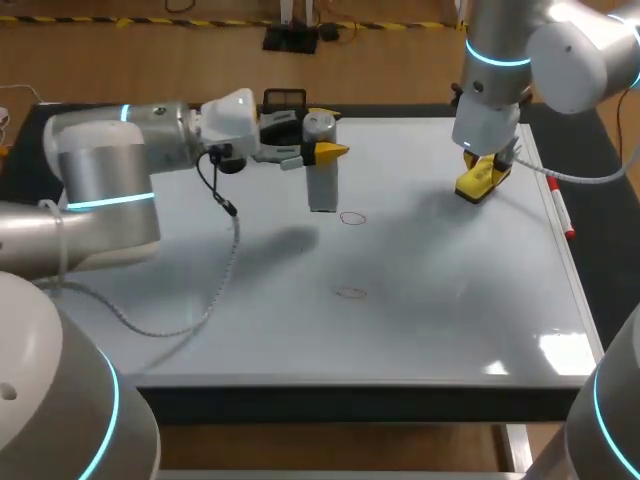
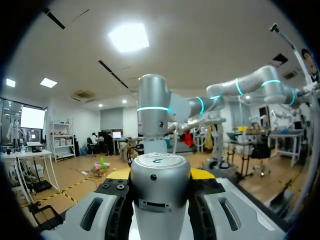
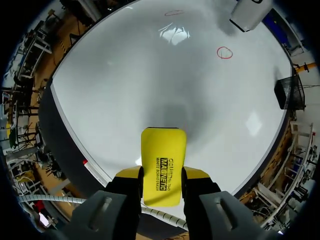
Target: Pick up the inspection probe, press it on each red-marked spot on the whiteboard one by one, put down the probe, pick up the eraser, and wipe off all the red marks.
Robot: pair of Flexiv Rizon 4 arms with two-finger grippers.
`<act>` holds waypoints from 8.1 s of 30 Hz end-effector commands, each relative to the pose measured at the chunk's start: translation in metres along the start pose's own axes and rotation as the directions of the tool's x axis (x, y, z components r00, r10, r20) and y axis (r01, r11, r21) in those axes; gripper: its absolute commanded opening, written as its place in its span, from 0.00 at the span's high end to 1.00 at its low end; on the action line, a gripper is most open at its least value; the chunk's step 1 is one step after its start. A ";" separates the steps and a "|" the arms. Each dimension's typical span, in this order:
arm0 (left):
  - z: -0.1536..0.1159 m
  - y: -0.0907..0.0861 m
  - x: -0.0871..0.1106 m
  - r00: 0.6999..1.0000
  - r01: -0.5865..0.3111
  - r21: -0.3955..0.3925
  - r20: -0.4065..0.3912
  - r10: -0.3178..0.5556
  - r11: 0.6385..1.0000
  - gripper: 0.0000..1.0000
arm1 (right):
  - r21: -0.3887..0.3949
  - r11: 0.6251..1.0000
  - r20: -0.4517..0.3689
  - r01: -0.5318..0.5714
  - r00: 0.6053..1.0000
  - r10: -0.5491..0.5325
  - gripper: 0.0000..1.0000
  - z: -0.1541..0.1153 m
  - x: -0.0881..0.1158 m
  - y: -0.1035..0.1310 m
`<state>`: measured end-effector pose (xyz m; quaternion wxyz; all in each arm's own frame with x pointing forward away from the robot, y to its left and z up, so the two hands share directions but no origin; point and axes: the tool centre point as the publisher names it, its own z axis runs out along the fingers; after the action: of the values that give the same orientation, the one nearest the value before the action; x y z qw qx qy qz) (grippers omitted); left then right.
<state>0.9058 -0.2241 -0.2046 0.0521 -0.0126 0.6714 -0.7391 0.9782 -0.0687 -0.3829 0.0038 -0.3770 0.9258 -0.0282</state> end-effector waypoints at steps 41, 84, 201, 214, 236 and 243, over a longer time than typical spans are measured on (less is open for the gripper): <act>0.047 0.052 -0.009 1.000 0.011 -0.016 -0.008 -0.011 1.000 1.00 | 0.001 1.000 -0.003 0.001 1.000 -0.001 1.00 -0.001 0.000 -0.001; 0.042 0.061 -0.009 1.000 0.016 -0.049 -0.021 -0.017 0.999 1.00 | 0.001 1.000 -0.003 0.001 1.000 -0.001 1.00 -0.001 0.000 -0.001; -0.252 -0.036 -0.046 0.920 -0.054 -0.070 0.384 0.077 0.996 1.00 | 0.052 0.751 0.033 0.658 0.751 -0.660 1.00 -0.005 -0.147 0.239; -0.252 -0.036 -0.046 0.920 -0.054 -0.070 0.384 0.077 0.996 1.00 | 0.056 0.727 0.050 0.685 0.725 -0.687 1.00 -0.003 -0.149 0.247; -0.252 -0.036 -0.046 0.920 -0.054 -0.070 0.384 0.077 0.996 1.00 | 0.053 0.724 0.061 0.687 0.722 -0.689 1.00 0.010 -0.141 0.242; -0.252 -0.036 -0.046 0.920 -0.054 -0.070 0.384 0.077 0.996 1.00 | 0.050 0.735 0.047 0.677 0.733 -0.678 1.00 0.014 -0.135 0.235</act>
<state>0.9271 0.0336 -0.1915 0.2069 -0.1374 0.6700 -0.6996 0.9116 0.1966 -0.4131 0.0264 -0.6880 0.7246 -0.0288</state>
